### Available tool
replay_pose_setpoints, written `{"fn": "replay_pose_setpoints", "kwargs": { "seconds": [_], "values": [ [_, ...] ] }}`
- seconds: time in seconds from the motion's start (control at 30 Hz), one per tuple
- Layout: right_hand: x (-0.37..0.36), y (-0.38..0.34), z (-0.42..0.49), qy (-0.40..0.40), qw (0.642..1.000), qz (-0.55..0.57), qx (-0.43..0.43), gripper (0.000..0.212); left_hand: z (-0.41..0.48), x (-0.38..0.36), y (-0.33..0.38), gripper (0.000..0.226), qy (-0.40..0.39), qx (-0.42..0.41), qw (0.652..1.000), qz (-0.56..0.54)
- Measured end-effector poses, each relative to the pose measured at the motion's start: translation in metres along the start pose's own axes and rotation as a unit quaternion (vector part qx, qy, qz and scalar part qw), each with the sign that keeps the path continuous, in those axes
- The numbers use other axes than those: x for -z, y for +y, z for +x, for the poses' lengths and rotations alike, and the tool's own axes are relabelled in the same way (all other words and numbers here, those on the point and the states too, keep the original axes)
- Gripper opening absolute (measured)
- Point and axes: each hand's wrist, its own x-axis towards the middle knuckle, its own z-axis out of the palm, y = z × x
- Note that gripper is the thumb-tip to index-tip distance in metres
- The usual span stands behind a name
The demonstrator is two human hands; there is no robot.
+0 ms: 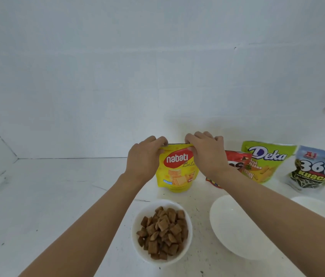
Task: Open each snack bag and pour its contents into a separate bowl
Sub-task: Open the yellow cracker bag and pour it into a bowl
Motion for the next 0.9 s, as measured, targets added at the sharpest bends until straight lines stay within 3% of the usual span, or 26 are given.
{"fn": "replay_pose_setpoints", "kwargs": {
  "seconds": [0.2,0.33,0.47,0.77,0.9],
  "values": [
    [0.041,-0.026,0.003,0.116,0.992,0.004,0.048,0.028,-0.013,0.055,0.014,0.021,0.133,-0.006,0.991,0.014],
    [0.075,-0.053,0.001,0.140,0.986,0.038,0.086,0.022,-0.030,0.099,0.021,0.020,0.201,0.003,0.978,0.054],
    [0.097,-0.080,-0.012,0.147,0.977,0.095,0.124,0.017,-0.064,0.134,0.024,0.020,0.216,0.013,0.973,0.086],
    [0.093,-0.158,-0.056,0.071,0.956,0.204,0.198,0.016,-0.172,0.179,0.000,0.022,0.188,0.076,0.972,0.120],
    [0.079,-0.190,-0.070,-0.027,0.942,0.250,0.221,0.017,-0.211,0.188,-0.016,0.021,0.160,0.119,0.970,0.139]
  ]
}}
